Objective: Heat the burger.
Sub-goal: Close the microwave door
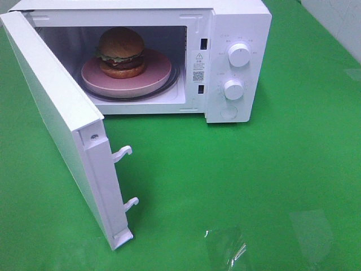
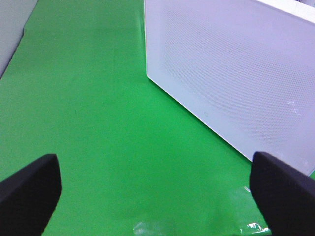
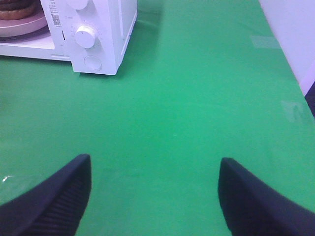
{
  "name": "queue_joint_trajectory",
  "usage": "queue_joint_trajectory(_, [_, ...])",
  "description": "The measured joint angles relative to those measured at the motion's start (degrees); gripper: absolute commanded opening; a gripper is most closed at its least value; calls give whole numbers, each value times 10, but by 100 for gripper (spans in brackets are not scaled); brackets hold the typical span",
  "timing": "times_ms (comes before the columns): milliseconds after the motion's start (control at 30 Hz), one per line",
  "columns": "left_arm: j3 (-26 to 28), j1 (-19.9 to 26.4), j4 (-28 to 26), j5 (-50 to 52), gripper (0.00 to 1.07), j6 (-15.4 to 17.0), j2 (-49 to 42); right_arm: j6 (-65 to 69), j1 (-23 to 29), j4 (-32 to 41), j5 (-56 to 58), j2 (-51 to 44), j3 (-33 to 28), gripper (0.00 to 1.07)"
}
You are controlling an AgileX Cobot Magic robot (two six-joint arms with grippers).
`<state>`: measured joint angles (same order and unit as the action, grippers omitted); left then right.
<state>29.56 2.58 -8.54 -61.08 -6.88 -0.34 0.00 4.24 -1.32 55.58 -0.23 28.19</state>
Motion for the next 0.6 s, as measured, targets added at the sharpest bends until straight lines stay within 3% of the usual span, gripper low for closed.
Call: queue_joint_trajectory(600, [0, 0, 0, 0, 96, 0, 0, 0, 0, 0, 0, 0, 0, 69])
